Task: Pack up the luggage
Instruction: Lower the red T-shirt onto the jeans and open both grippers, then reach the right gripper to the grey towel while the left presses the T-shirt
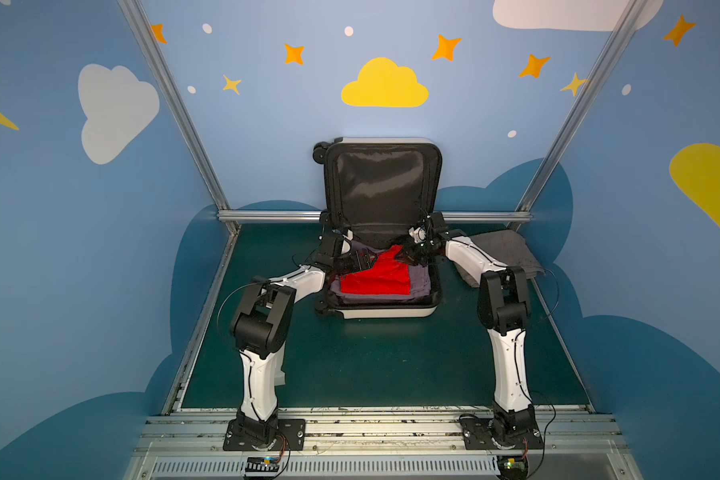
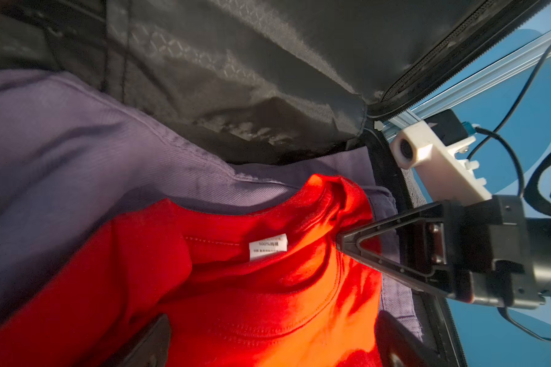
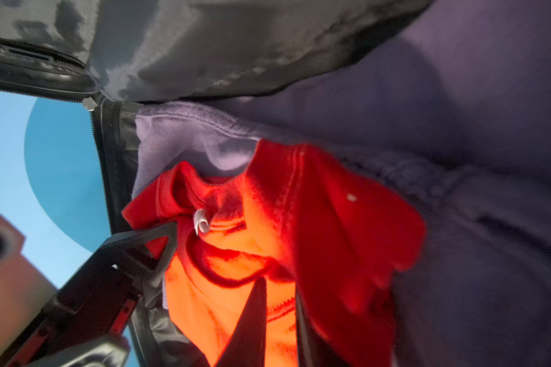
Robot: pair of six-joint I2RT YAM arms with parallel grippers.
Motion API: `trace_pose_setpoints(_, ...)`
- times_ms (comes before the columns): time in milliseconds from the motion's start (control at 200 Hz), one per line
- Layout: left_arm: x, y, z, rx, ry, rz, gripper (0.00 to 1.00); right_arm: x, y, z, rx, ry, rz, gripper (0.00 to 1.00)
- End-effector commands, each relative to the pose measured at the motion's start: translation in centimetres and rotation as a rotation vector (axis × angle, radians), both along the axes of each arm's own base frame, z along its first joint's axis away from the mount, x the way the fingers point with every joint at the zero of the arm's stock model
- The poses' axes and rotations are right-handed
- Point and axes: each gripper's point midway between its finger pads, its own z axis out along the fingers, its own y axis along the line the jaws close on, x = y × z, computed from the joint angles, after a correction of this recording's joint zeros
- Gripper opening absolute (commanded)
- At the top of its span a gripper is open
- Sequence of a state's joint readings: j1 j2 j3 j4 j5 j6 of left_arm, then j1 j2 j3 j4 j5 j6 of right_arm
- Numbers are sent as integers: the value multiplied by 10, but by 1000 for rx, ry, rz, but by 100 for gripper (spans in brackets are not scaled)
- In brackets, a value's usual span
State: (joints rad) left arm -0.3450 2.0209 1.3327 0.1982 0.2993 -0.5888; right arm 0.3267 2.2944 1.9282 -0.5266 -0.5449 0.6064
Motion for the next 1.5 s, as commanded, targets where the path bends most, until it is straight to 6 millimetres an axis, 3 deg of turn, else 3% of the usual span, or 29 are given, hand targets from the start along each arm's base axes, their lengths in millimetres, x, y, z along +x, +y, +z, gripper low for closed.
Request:
trace_pose_setpoints(0, 12, 6, -1, 2, -22, 19, 99, 7, -6, -3, -7, 0, -13, 20)
trace_pose_setpoints(145, 14, 9, 9, -4, -46, 21, 99, 5, -7, 23, 24, -27, 7, 23)
trace_pose_setpoints(310, 10, 11, 59, -11, -132, 8, 99, -4, -10, 79, 62, -110, 35, 27)
trace_pose_setpoints(461, 2, 11, 108, -31, -205, -14, 100, -14, -35, 123, 70, -171, 0, 34)
trace_pose_setpoints(596, -7, 10, 136, -59, -229, -24, 99, -25, -72, 135, 55, -184, -68, 40)
trace_pose_setpoints(746, -24, 0, 145, -87, -214, -53, 99, -38, -132, 112, -37, -113, -221, 43)
trace_pose_setpoints(871, -41, -18, 141, -68, -185, -103, 99, -53, -191, 73, -163, 17, -401, 43)
trace_pose_setpoints(986, -62, -32, 135, -41, -163, -143, 99, -68, -225, 36, -197, 156, -506, 41)
trace_pose_setpoints(1056, -74, -37, 132, -27, -154, -156, 99, -74, -234, 19, -206, 224, -520, 42)
trace_pose_setpoints(1196, -99, -48, 123, -44, -102, -201, 99, -71, -239, 8, -225, 270, -481, 43)
trace_pose_setpoints(1497, -129, -70, 100, -99, -9, -258, 99, -18, -270, 1, -332, 273, -519, 43)
